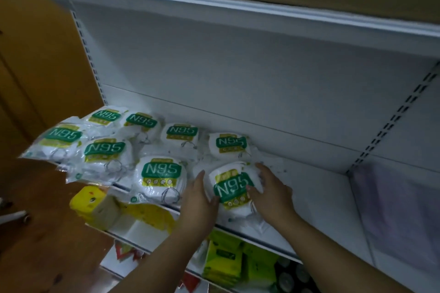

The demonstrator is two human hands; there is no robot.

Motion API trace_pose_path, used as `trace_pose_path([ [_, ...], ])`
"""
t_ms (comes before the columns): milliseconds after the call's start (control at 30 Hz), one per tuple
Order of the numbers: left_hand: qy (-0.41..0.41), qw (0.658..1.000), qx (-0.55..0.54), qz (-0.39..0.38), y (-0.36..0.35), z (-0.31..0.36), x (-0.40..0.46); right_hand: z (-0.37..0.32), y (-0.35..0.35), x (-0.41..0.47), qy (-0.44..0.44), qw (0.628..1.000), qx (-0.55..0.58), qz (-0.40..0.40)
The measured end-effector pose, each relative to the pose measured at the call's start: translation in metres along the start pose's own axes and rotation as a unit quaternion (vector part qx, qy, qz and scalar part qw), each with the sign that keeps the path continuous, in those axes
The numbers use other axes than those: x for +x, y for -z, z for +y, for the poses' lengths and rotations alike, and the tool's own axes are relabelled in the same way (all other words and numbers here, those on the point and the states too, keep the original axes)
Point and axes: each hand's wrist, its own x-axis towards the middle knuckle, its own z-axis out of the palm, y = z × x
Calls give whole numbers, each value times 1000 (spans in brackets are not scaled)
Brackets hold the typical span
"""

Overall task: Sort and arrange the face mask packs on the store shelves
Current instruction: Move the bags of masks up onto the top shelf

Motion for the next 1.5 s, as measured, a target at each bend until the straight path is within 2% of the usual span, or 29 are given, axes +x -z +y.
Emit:
trace_pose_path([
  [100, -30, 997, -70, 8, 13, 6, -10, -6, 6, -17, -7, 990, 136, 28],
  [200, 7, 981, -189, -49, 27, 15, -14, -7, 20, -29, -3, 979, 200, 35],
  [300, 4, 970, -220, -103, 35, 27, -19, -5, 41, -49, 0, 970, 242, 22],
  [467, -50, 958, -186, -213, 25, 64, -30, 9, 90, -88, -18, 973, 226, 45],
  [667, -125, 946, -152, -257, -15, 111, -53, 33, 143, -144, -31, 974, 204, 89],
  [800, -148, 934, -144, -293, -46, 141, -71, 50, 178, -176, -71, 979, 159, 110],
  [933, -167, 931, -130, -297, -69, 169, -90, 70, 208, -190, -104, 974, 144, 141],
  [1100, -169, 932, -126, -295, -97, 208, -110, 106, 243, -203, -120, 959, 187, 173],
  [1300, -191, 924, -97, -316, -150, 267, -145, 169, 309, -227, -119, 948, 245, 164],
  [1500, -186, 921, -149, -308, -185, 332, -191, 219, 373, -246, -138, 938, 258, 184],
])
